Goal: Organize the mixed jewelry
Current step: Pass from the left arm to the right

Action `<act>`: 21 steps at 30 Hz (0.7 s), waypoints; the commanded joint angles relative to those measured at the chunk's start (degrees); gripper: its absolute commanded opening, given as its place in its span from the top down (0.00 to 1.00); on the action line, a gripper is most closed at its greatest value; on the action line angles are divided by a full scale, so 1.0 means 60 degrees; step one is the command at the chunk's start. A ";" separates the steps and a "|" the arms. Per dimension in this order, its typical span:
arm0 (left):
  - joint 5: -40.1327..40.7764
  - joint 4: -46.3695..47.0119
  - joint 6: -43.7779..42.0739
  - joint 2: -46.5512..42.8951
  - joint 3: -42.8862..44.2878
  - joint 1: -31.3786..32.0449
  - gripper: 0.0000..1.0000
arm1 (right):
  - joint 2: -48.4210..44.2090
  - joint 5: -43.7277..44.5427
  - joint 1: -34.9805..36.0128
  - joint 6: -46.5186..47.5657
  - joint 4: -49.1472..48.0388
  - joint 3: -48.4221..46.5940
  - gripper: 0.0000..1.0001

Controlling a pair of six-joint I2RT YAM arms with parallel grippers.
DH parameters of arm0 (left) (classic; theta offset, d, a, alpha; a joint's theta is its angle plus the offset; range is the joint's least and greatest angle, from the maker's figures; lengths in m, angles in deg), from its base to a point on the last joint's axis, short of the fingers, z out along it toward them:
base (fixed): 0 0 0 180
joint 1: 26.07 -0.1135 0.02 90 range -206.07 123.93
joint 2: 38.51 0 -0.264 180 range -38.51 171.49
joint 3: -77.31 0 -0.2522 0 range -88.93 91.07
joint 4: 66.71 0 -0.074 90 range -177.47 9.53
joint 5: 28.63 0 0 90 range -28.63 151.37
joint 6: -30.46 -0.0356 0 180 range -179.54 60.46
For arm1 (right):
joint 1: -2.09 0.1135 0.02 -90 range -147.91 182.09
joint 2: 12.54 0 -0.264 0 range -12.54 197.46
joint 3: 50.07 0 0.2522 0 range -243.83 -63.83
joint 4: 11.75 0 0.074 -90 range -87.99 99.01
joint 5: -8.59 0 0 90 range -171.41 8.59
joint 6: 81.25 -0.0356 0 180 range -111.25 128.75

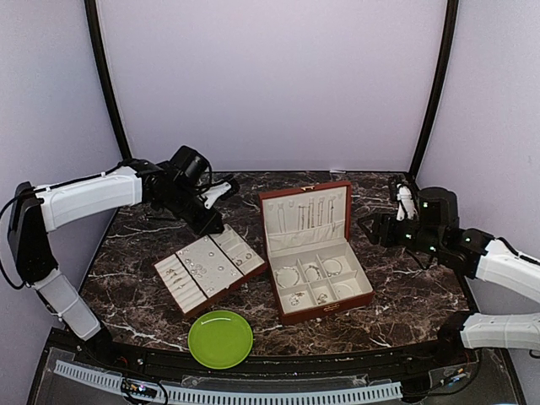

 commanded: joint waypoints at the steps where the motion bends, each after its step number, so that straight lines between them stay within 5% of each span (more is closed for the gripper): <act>1: -0.0282 0.0004 0.0058 -0.0880 -0.0294 0.0674 1.00 | -0.0165 -0.1331 -0.0040 -0.0231 0.0567 -0.0366 0.34; 9: 0.0066 -0.0079 0.0809 -0.0542 0.0273 0.2174 1.00 | 0.0141 -0.2903 0.0292 -0.0326 0.2005 -0.1211 0.43; 21: 0.0883 0.0357 0.1992 0.1352 0.1817 0.4070 1.00 | 0.1242 -0.2426 0.2356 -0.1684 0.2134 -0.1722 0.53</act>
